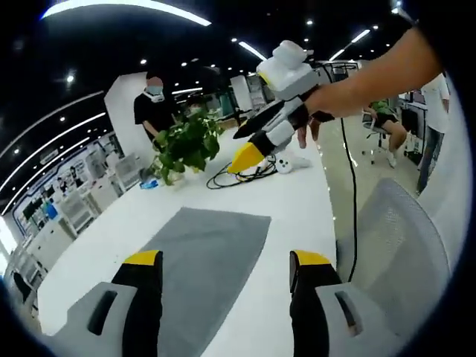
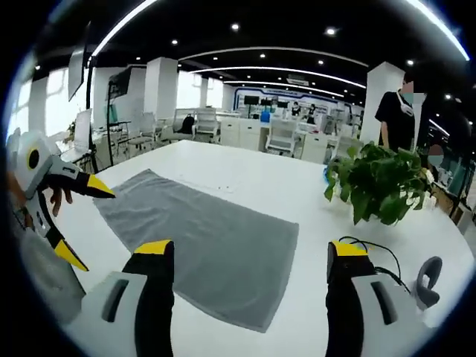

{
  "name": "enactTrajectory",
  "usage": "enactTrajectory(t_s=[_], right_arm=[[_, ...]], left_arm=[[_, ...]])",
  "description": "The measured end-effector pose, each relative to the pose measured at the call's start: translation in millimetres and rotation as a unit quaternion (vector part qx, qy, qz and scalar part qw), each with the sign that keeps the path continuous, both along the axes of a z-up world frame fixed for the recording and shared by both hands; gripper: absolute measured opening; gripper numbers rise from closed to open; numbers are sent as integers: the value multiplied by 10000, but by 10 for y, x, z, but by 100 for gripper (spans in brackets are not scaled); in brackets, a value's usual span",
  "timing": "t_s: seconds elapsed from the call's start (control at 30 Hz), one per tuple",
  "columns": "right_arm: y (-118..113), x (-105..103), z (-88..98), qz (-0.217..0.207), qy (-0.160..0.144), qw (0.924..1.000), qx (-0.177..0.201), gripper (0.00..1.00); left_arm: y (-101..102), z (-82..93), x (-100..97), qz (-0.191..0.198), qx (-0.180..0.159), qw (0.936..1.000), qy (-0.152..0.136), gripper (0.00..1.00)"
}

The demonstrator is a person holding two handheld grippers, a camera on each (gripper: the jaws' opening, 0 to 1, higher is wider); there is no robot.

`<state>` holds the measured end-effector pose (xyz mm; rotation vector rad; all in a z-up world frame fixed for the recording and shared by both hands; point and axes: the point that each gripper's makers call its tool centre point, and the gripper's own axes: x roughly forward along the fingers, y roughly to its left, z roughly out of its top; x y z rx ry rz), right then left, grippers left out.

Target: Fold the towel on the table until its edges align and the towel forms a compact rectangular stack.

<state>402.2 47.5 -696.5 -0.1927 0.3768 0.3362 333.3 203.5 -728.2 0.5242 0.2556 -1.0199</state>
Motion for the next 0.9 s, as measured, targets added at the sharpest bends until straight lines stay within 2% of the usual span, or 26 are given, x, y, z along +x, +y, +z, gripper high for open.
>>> enactTrajectory(t_s=[0.1,0.2,0.3,0.53,0.73,0.8,0.9], right_arm=[[-65,46,115,-82,-11,9999,105,85],[-124,71,226,-58,-88,9999,21,85],[-197,110,263,-57,-68,9999,-72,84],[-328,261,258,-1,-66,9999,-117,84],[-301,421,184,303,-33,9995,-119,84],[-314,480,148,391,-40,9992,-108,84],[-365,557,73,421,0,9991,11,84]], left_arm=[[-145,29,5,-161,-39,9999,0,71],[-344,83,-60,-348,-165,9992,83,71],[-502,131,-121,-530,-235,9983,69,71],[-854,166,-195,-890,-132,9959,-38,71],[-984,89,-128,-757,-47,9971,-5,71],[-1030,88,-116,-628,-170,9978,114,71],[-1121,55,-119,-611,-177,9978,186,72]])
